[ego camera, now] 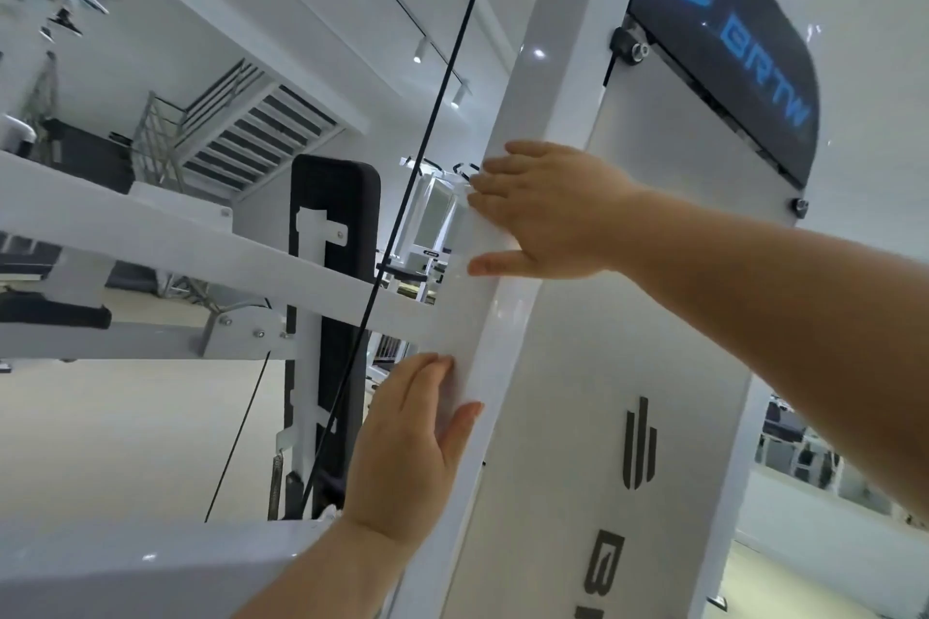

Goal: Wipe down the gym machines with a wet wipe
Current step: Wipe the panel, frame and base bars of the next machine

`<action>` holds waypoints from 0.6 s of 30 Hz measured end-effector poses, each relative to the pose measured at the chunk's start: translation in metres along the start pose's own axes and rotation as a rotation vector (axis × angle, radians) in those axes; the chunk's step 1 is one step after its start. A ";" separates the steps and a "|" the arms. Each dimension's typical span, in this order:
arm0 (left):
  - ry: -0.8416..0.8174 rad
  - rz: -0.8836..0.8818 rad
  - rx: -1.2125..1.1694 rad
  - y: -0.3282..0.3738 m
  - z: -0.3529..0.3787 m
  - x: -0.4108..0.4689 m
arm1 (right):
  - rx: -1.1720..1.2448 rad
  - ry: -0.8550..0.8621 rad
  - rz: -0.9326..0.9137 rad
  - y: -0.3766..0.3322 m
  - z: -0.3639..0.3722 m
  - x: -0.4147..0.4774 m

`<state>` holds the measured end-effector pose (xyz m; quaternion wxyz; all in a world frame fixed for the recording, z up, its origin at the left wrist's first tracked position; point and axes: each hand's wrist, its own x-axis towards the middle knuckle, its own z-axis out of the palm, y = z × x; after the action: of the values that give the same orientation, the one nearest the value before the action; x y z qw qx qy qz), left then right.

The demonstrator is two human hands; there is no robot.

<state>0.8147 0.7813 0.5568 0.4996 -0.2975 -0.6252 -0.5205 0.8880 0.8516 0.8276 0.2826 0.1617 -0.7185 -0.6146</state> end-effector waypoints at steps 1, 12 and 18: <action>-0.027 -0.011 0.001 -0.001 -0.004 -0.004 | -0.012 -0.008 0.055 0.003 0.000 0.003; -0.527 -0.038 0.503 0.007 -0.068 -0.025 | 0.066 -0.115 -0.118 -0.087 0.012 -0.001; -0.616 0.047 0.609 0.007 -0.079 -0.034 | 0.036 -0.176 -0.106 -0.116 0.008 -0.014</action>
<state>0.8572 0.7137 0.5243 0.3662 -0.2920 -0.8634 -0.1876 0.8806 0.8435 0.7107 0.1824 0.1500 -0.7419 -0.6275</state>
